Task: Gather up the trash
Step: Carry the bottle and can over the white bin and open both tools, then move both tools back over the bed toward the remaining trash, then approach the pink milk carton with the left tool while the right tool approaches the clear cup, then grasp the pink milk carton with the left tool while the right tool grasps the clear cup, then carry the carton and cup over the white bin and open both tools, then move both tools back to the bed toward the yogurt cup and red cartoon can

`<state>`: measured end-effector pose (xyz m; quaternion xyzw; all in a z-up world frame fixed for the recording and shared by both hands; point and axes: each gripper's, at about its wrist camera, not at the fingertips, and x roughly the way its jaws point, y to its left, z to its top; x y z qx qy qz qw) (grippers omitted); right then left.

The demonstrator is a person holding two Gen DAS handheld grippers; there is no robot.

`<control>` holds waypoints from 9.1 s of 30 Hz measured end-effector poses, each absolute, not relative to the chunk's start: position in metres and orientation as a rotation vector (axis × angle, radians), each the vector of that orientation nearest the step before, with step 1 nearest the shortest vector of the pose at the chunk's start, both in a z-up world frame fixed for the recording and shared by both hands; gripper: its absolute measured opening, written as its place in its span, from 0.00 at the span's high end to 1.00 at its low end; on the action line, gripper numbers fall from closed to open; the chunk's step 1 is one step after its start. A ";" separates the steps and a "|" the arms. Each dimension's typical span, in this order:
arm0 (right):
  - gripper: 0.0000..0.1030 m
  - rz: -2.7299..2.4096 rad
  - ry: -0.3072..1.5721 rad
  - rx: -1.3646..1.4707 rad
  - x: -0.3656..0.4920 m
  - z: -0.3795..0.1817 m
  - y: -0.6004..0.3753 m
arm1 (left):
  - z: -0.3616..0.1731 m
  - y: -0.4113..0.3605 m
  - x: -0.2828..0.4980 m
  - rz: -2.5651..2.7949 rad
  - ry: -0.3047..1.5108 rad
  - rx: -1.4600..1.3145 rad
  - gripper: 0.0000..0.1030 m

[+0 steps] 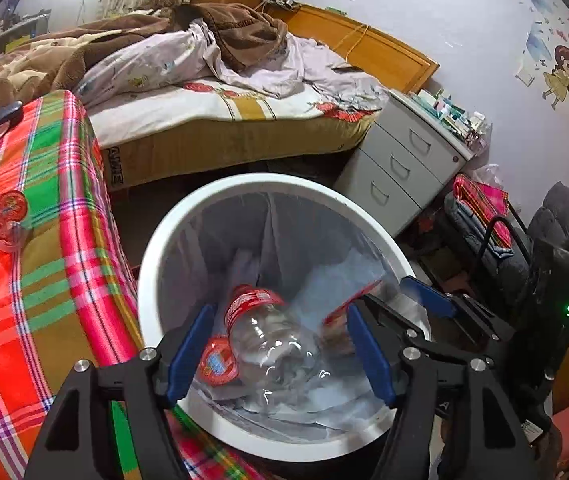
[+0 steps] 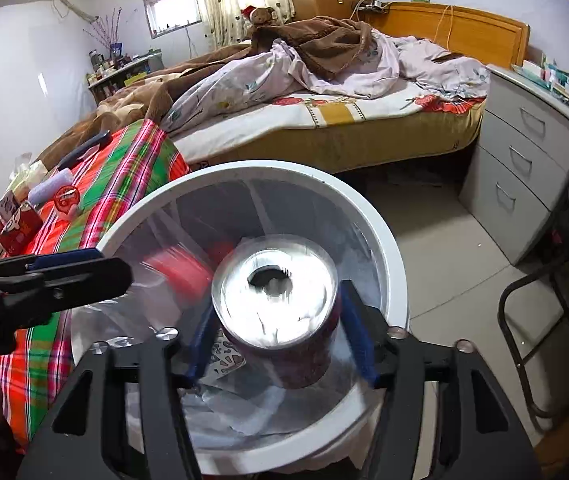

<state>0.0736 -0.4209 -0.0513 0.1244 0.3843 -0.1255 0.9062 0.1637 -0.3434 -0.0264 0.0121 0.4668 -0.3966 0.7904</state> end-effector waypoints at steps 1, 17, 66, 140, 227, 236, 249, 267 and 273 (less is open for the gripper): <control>0.29 -0.265 0.786 0.264 0.072 -0.051 -0.422 | -0.026 -0.340 0.164 -0.853 1.001 0.020 0.33; 0.29 -0.228 0.692 0.256 0.064 -0.022 -0.390 | 0.002 -0.253 0.155 -0.698 0.922 -0.018 0.32; 0.29 0.061 0.791 -0.006 0.233 -0.030 -0.235 | -0.014 0.072 0.280 -0.158 0.843 -0.204 0.32; 0.51 0.145 0.808 0.088 0.211 -0.030 -0.227 | -0.018 0.048 0.253 -0.242 0.825 -0.147 0.61; 0.51 -0.253 0.734 0.185 0.077 -0.017 -0.396 | 0.002 -0.314 0.131 -0.818 0.851 0.164 0.65; 0.50 -0.266 0.819 0.202 0.085 -0.043 -0.411 | -0.020 -0.333 0.138 -0.822 0.895 0.176 0.52; 0.31 -0.282 0.796 0.210 0.085 -0.038 -0.405 | -0.006 -0.286 0.150 -0.753 0.864 0.100 0.26; 0.31 -0.153 0.697 0.174 0.103 -0.013 -0.335 | 0.015 -0.132 0.151 -0.473 0.752 0.027 0.08; 0.30 -0.075 0.684 0.144 0.117 -0.011 -0.302 | 0.015 -0.080 0.148 -0.397 0.711 0.007 0.01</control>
